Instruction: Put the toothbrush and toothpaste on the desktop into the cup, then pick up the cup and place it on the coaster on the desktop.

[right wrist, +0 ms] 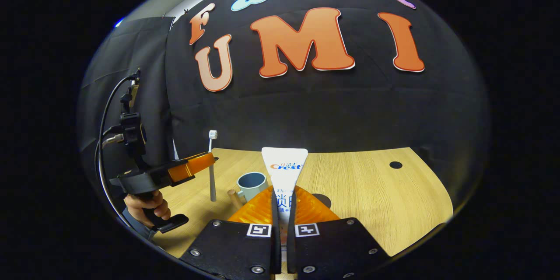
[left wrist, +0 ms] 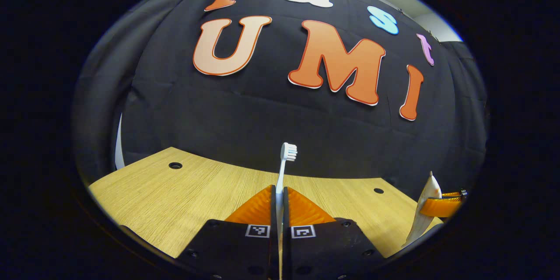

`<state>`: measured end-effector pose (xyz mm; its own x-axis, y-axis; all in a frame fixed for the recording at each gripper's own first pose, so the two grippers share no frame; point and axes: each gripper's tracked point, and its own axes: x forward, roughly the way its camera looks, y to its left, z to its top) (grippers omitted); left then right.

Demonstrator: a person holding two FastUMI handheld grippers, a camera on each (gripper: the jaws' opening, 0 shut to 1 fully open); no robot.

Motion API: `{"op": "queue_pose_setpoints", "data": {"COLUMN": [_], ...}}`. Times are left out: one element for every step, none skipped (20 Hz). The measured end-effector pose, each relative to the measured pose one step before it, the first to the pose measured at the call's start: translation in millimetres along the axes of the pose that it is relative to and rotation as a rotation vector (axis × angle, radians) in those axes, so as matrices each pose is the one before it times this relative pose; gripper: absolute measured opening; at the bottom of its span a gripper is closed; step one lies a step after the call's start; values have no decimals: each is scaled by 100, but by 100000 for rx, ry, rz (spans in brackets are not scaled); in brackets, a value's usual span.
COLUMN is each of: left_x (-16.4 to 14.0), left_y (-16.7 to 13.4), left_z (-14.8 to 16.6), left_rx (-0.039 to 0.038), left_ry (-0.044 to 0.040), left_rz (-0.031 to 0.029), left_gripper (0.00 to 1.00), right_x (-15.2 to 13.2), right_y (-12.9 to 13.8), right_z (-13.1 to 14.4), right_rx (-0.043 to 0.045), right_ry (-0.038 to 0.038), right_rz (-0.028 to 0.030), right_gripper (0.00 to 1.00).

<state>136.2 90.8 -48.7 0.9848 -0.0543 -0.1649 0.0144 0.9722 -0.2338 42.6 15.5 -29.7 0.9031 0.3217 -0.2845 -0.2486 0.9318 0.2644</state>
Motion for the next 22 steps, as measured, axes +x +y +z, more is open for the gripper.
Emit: {"op": "queue_pose_setpoints", "data": {"left_x": [426, 543, 599, 534, 474, 631, 587, 564, 324, 511, 129, 89, 209, 430, 587, 537, 452, 367, 174, 104, 178, 104], "left_y": [-138, -1, -66, -82, -218, -165, -293, -150, -195, -101, -161, -17, -60, 12, -210, -150, -276, -54, -202, -83, -172, 33], "left_z": [384, 462, 383, 456, 219, 254, -51, -3, -69, 20, -209, -103, -194, -195, -375, -207, -447, -255, -466, -407, -447, -411], "left_rx": [-4, 70, -90, -133, -20, -54, 364, 228, 77, 148, -192, -601, -565, -140, -174, -216, -290, 86, 397, 380, 281, 173], "left_ry": [-2191, -2085, -2406, -2037, -1930, -1669, -892, -868, -655, -727, -591, -597, -403, -395, 27, 59, 366, 235, 605, 690, 1199, 988], "left_rz": [-137, 166, -240, -469, -430, -505, -762, -215, -739, 104, -718, -279, -682, -5, -354, -150, -795, 215, -220, 147, -481, 108], "left_gripper": [3, 3, 3, 3, 3, 3, 3, 3, 3, 3, 3, 3, 3, 3, 3, 3, 3, 3, 3, 3, 3, 3], "right_x": [192, 48, 48, 106, 131, 12, 2, 107, 57, 87, -23, 23, 40, 30, 169, 19, -6, 79, 6, 63, -42, -44], "right_y": [-104, -33, -133, -101, -85, -94, -105, -4, 29, -95, -52, 136, 27, 78, -11, 93, -73, 39, 109, -48, -18, 26], "right_z": [263, 180, 163, 156, 132, 145, 95, -51, 133, 138, 317, 135, 106, -51, -103, -88, -160, -37, 7, 23, 71, 41], "right_rx": [-791, -544, -160, 251, -44, -200, -684, -714, -602, -407, -259, 168, 318, 162, 24, -305, -197, -363, 142, 137, 21, -267], "right_ry": [-1333, -1020, -651, -866, -771, -1044, -683, -644, -705, -753, -1185, -1010, -597, -283, 6, -270, 397, 223, 110, -104, -166, -278], "right_rz": [-248, -328, -75, -3, 57, -255, -90, -200, 63, -35, 51, 8, 246, 309, -90, 33, -567, 28, -19, 174, -85, -120], "right_gripper": [5, 5, 5, 5, 5, 5, 5, 5, 5, 5, 5, 5, 5, 5, 5, 5, 5, 5, 5, 5, 5, 5]}}
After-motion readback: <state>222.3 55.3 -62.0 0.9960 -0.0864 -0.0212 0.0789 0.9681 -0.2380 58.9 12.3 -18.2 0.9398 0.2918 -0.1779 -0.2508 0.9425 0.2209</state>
